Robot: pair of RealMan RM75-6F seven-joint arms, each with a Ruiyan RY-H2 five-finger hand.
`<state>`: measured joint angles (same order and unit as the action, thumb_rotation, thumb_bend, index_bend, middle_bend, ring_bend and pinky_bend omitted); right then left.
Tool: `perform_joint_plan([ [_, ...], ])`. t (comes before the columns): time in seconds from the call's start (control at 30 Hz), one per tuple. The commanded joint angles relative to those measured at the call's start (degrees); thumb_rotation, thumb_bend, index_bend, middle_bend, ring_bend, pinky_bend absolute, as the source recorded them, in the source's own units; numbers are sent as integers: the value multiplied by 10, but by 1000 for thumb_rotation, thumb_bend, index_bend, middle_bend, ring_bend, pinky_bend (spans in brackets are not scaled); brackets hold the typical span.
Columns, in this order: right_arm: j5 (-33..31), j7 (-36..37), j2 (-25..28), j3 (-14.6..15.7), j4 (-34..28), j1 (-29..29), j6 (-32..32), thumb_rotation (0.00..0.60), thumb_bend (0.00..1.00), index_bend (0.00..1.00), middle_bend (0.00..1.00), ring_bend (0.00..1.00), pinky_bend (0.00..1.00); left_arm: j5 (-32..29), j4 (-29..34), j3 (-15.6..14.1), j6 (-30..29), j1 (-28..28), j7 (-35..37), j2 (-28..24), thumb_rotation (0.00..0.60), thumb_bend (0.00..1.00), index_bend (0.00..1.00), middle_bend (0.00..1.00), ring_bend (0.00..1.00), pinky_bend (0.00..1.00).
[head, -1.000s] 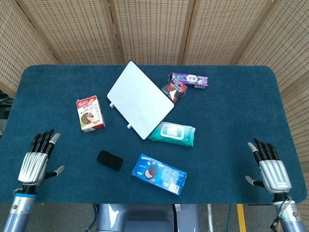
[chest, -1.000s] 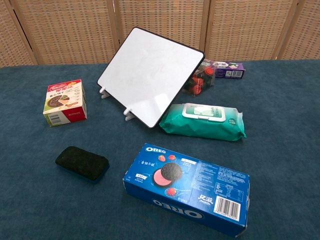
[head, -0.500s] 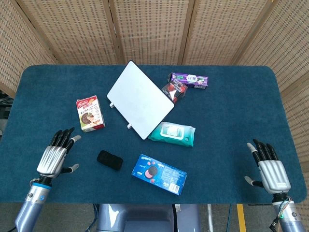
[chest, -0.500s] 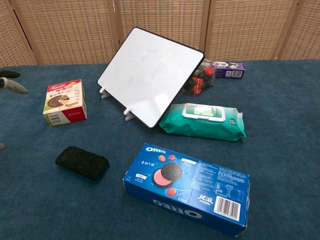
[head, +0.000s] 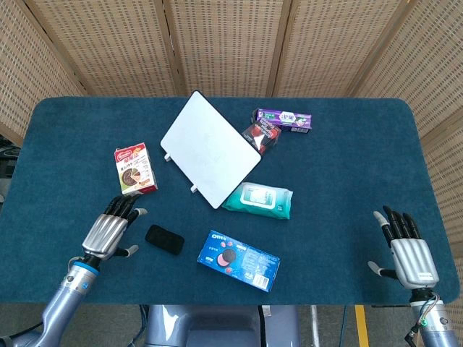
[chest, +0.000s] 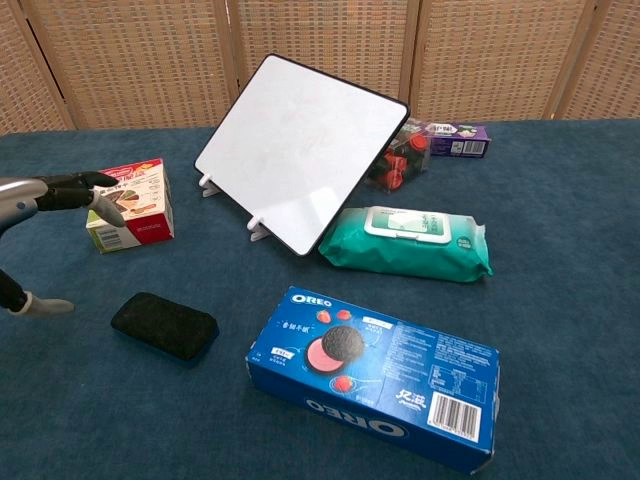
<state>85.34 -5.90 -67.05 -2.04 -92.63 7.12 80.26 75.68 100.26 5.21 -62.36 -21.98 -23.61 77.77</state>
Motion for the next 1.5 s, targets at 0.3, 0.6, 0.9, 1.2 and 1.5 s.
perform_joint_plan([
  [0.3, -4, 12, 4, -4, 1, -2, 3, 600, 46, 25, 0, 0, 0, -93, 0, 8, 53, -54, -70, 25, 600, 250, 241, 0, 0, 0],
  [0.6, -4, 29, 10, -5, 0, -3, 4, 600, 46, 25, 0, 0, 0, -131, 5, -1, 55, -77, -109, 38, 600, 250, 242, 0, 0, 0],
  [0.9, -5, 43, 15, -8, 0, -5, 8, 600, 44, 25, 0, 0, 0, -153, 4, -11, 48, -93, -131, 55, 600, 253, 244, 0, 0, 0],
  [1.2, -5, 53, 18, -9, 1, -5, 8, 600, 43, 25, 0, 0, 0, -172, -16, -22, 40, -105, -150, 79, 600, 256, 245, 0, 0, 0],
  [1.5, -4, 59, 19, -11, 1, -6, 11, 600, 46, 25, 0, 0, 0, -194, -26, -25, 40, -118, -161, 91, 600, 256, 246, 0, 0, 0],
])
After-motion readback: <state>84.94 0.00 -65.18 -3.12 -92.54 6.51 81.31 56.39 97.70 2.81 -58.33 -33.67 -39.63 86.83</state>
